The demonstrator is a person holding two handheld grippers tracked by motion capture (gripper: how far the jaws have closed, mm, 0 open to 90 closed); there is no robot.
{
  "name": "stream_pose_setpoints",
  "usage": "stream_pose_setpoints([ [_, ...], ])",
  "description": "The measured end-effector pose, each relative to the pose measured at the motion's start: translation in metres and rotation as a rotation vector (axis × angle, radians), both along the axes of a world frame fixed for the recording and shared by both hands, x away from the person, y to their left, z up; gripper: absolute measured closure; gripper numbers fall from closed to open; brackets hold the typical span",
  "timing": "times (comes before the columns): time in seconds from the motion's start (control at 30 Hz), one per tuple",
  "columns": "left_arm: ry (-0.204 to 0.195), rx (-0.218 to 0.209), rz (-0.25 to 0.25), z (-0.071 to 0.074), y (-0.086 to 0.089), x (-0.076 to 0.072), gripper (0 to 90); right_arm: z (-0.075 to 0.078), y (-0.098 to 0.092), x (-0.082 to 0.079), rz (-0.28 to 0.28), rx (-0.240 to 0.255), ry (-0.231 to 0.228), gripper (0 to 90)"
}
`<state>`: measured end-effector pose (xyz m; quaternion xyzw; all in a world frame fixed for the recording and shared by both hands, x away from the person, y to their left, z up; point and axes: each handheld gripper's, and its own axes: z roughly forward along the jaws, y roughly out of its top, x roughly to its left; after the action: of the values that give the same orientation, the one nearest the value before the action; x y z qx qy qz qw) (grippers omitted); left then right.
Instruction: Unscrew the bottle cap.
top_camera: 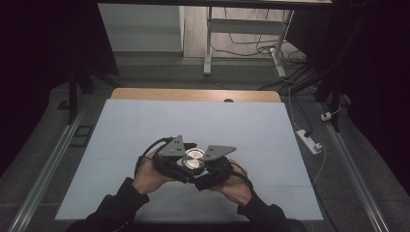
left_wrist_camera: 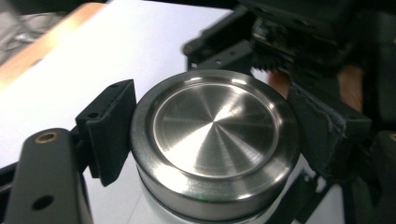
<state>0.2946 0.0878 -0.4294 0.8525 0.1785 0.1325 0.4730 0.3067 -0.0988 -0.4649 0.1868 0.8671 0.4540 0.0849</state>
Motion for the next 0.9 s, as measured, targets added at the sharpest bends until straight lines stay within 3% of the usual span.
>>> stream_pose_setpoints([
  [0.1, -0.001, -0.009, 0.039, 0.002, -0.002, -0.002, 20.5, -0.001, 0.000, 0.000, -0.025, -0.007, -0.005, 15.1],
  [0.2, 0.015, -0.039, 0.045, 0.004, -0.001, -0.002, 20.5, -0.002, 0.001, 0.000, -0.038, -0.008, -0.003, 15.1],
  [0.5, 0.004, -0.041, 0.037, 0.012, 0.004, -0.005, 20.5, -0.001, -0.001, 0.002, -0.038, 0.010, -0.001, 15.1],
  [0.9, 0.031, -0.066, 0.001, 0.014, 0.018, -0.009, 20.5, 0.000, -0.010, 0.010, -0.052, 0.013, -0.005, 15.1],
])
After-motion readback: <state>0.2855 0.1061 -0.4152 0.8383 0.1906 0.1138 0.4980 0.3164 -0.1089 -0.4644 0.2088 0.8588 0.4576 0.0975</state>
